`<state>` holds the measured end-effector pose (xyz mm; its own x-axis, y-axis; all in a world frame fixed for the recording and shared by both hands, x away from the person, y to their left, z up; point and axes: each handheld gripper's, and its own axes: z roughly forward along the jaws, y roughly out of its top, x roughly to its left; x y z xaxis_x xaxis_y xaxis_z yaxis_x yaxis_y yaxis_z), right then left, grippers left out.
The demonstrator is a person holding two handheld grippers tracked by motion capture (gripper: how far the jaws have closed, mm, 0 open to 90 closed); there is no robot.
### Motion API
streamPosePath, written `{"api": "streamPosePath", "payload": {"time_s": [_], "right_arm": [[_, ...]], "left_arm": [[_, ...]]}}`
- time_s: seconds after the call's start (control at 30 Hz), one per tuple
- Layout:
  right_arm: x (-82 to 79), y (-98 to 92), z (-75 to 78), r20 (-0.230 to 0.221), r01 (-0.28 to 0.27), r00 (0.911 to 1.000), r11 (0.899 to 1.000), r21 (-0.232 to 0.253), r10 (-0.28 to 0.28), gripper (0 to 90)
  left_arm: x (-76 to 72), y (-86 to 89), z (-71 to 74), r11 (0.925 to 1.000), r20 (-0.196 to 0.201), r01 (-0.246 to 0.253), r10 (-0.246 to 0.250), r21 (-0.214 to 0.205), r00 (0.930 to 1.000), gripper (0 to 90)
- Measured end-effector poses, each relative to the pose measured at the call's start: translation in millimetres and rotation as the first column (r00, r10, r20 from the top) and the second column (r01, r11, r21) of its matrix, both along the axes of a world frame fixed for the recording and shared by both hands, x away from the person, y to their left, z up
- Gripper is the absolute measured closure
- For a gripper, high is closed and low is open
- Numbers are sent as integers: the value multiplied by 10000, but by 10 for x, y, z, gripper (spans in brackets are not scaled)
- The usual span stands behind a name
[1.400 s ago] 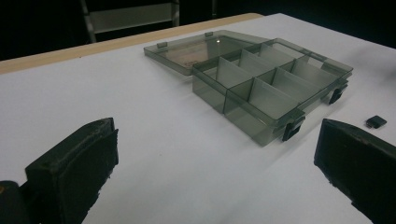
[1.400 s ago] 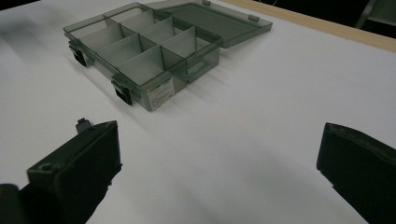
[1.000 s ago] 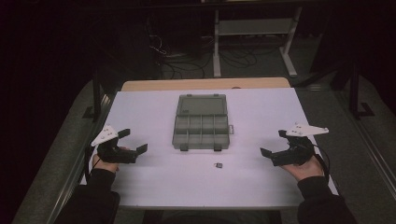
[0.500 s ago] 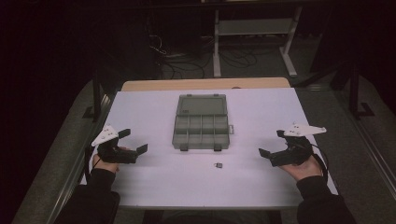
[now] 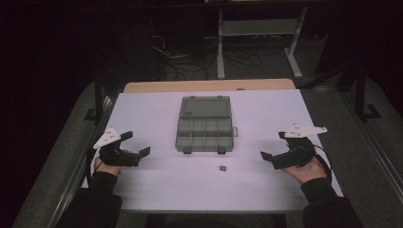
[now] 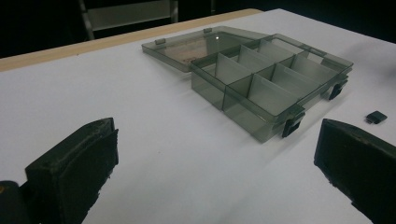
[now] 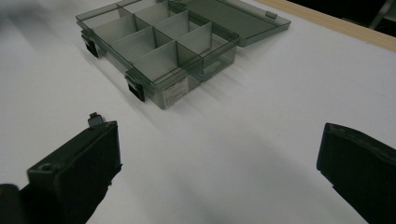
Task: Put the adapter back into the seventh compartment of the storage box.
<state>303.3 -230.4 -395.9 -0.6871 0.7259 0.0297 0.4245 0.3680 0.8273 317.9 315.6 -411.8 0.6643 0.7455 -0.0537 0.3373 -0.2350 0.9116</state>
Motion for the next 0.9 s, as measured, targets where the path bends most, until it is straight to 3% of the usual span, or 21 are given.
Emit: {"api": "streamPosePath", "payload": {"time_s": [0.6, 0.9], "right_arm": [[4, 215, 112, -17, -714, 9974, 9969, -338, 714, 0], [33, 323, 90, -248, -1022, 9946, 9935, -506, 1011, 0]], "left_arm": [[-1, -4, -2, 10000, -22, 30, -31, -33, 10000, 0], [-2, -4, -1, 10000, -21, 43, -43, -22, 10000, 0]]}}
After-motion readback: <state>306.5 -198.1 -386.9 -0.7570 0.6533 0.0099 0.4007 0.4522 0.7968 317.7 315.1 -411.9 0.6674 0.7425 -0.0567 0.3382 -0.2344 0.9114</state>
